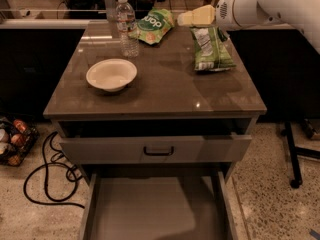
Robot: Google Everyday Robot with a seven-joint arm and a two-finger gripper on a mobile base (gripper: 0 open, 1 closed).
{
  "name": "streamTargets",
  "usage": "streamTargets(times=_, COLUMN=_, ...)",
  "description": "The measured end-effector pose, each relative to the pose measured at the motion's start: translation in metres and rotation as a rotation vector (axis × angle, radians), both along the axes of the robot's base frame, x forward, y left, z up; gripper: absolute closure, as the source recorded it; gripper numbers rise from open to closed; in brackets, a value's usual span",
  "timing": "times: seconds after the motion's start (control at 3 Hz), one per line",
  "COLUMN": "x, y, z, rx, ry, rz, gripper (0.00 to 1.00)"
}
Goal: Pick green jalapeno chip bag from middle drawer and place on counter
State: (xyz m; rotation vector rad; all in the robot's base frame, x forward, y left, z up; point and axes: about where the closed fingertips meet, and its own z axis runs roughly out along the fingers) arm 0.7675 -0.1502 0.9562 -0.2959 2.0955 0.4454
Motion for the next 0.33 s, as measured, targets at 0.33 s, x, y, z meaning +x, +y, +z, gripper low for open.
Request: streamTargets(times=0.33, x=0.0000, y=0.0001, z=-0.0001, rx=0.000, ry=0.000, rz=0.000, gripper=0.00)
